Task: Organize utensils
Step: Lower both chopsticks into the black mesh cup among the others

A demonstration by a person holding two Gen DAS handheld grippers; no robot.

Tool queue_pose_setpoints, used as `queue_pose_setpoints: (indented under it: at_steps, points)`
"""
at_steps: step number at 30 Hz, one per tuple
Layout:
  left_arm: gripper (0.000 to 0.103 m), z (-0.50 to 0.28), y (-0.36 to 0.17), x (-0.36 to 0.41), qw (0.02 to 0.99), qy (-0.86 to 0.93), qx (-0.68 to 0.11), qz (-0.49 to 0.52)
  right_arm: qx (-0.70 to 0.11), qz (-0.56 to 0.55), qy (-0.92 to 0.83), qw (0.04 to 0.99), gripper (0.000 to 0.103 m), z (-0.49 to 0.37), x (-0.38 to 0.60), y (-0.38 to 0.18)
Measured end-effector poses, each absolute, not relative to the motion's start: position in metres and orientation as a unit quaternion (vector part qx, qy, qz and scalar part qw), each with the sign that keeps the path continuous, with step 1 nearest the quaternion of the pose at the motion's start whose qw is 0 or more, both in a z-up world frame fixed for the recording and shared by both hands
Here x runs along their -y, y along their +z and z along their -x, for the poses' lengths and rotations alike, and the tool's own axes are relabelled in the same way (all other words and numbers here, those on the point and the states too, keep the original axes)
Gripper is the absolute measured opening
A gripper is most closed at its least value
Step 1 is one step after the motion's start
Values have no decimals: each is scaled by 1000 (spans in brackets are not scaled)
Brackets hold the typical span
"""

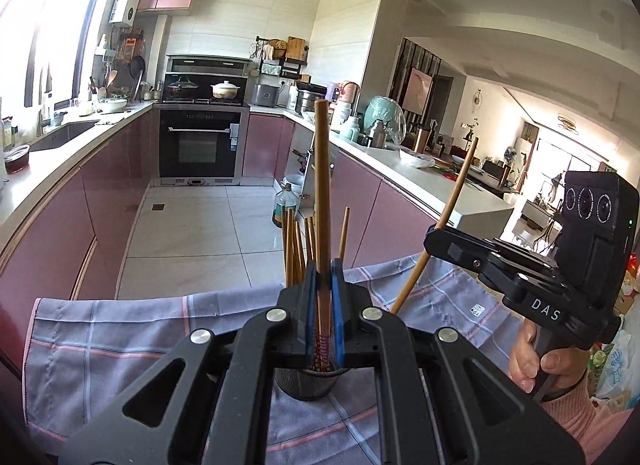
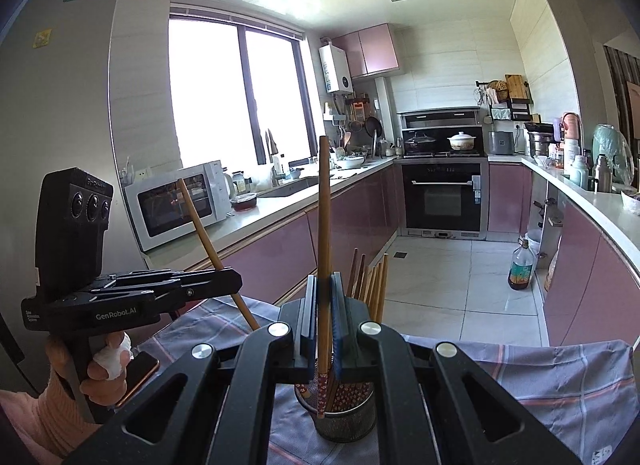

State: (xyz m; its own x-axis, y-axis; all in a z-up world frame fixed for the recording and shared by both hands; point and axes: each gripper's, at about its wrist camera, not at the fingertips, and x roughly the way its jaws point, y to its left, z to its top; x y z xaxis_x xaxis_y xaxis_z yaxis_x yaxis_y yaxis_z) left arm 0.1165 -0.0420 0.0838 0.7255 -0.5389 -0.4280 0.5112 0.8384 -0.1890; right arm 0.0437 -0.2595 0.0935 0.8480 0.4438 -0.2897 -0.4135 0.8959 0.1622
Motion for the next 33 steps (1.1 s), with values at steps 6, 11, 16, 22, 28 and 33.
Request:
queue_pose_setpoints:
  at_steps: [6, 11, 16, 22, 28, 33]
  points:
    - [8, -113, 85, 50, 932, -272, -240, 12, -166, -54, 218, 960, 5, -50, 259, 90]
    - [8, -115, 83, 51, 932, -265, -247, 6, -173, -56, 213, 960, 5, -56, 256, 85]
    - [8, -119, 81, 52, 931, -260, -257, 5, -180, -59, 210, 959, 5, -59, 254, 83]
    - [8, -125, 82, 60, 930, -255, -265, -1, -186, -57, 207, 959, 5, -61, 250, 79]
    - [8, -131, 86, 70, 929, -251, -271, -7, -192, -53, 204, 959, 5, -64, 246, 78]
    - [8, -133, 84, 70, 928, -250, -278, -8, -198, -53, 204, 957, 5, -69, 247, 75]
